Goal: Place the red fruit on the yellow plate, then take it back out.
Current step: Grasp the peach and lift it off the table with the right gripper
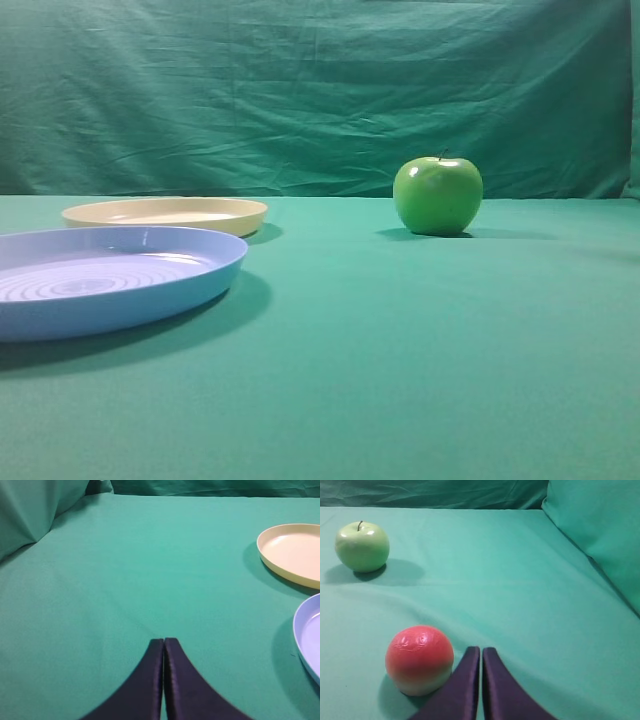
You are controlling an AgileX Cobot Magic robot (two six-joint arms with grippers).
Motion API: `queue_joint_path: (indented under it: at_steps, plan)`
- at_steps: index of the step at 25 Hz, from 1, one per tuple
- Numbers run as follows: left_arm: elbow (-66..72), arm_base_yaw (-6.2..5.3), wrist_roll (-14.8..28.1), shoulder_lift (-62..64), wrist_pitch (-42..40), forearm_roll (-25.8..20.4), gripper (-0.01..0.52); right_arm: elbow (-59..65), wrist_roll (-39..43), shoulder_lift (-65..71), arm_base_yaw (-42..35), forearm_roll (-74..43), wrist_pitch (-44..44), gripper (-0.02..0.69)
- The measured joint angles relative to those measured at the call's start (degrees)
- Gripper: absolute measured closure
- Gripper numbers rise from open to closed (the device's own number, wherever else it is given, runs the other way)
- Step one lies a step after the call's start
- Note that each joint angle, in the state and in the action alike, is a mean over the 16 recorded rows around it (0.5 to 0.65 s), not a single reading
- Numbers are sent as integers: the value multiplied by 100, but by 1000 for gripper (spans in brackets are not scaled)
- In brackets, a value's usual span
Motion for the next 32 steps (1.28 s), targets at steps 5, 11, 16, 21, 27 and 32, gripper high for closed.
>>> queue_joint_path:
  at_steps: [5,11,16,21,27,32]
  plan:
    - [0,0,0,0,0,0,514,-583,-152,33,0,137,381,665]
    - [0,0,0,0,0,0,514,-1625,-522,430,0,376,1056,665]
    - [0,0,0,0,0,0,514,-2482,-1021,1169,0,736,1750,665]
    - [0,0,0,0,0,0,514,-3105,-1471,2221,0,1238,2524,665]
    - [0,0,0,0,0,0,514,-3497,-1877,3522,58,1735,3318,665]
    - [0,0,0,0,0,0,514,-3599,-1926,4499,289,1809,3551,665]
